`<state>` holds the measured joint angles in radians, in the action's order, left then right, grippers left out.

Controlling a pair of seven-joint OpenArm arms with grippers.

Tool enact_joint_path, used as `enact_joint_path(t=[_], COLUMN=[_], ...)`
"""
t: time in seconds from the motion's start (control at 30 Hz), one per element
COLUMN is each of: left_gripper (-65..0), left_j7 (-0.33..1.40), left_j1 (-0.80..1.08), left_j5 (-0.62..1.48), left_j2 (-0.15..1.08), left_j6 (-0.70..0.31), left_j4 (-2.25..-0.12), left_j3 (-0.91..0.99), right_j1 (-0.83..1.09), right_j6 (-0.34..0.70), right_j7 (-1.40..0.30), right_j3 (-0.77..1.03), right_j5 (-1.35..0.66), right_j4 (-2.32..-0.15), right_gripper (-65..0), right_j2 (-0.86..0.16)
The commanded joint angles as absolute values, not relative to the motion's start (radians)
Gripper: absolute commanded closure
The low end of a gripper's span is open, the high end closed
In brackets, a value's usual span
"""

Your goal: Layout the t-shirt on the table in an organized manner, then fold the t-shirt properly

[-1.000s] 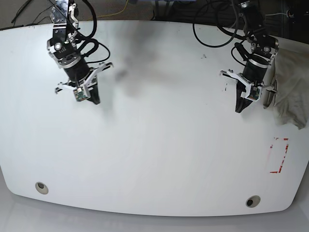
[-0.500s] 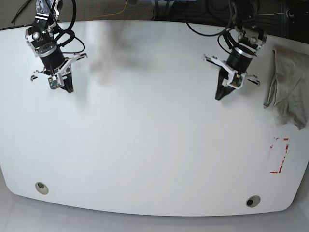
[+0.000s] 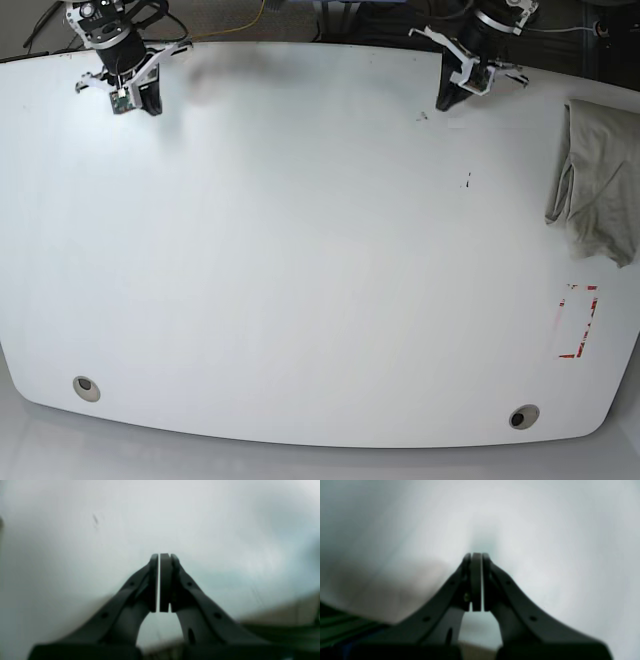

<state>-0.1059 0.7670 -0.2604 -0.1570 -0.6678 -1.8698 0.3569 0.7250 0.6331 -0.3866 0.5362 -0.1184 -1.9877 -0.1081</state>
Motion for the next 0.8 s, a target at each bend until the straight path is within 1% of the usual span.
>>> enact_joint_path(t=[0.0,0.27,0.43,0.57,0.7,0.77], left_gripper=[0.0,0.0,0.0,0.0,0.0,0.0], left_j7=[-0.136,-0.136,-0.136,-0.136,-0.136,-0.136], left_j1=[0.825,0.926,0.981,1.018,1.059,1.070], left_j5=[-0.240,-0.239,-0.239,-0.239,-0.239,-0.239], left_j2=[-0.157,-0.157,-0.157,-0.157,-0.157,-0.157], left_j6=[-0.665,-0.664,-0.661,-0.661,-0.661,-0.659], left_j4=[-1.891,-1.891,-1.891,-1.891,-1.891,-1.888], left_j3=[0.358,0.358,0.360,0.360,0.360,0.360], right_j1=[0.777,0.898,0.972,1.024,1.070,1.084], right_j6=[0.639,0.639,0.639,0.639,0.639,0.641], right_j7=[-0.366,-0.366,-0.366,-0.366,-0.366,-0.367], right_j3=[0.545,0.545,0.545,0.544,0.544,0.544], right_j5=[-0.131,-0.134,-0.134,-0.134,-0.133,-0.131], right_j4=[-2.008,-2.008,-2.008,-2.006,-2.006,-2.005], right_gripper=[0.0,0.0,0.0,0.0,0.0,0.0], right_j2=[-0.111,-0.102,-0.067,-0.062,-0.022,-0.018])
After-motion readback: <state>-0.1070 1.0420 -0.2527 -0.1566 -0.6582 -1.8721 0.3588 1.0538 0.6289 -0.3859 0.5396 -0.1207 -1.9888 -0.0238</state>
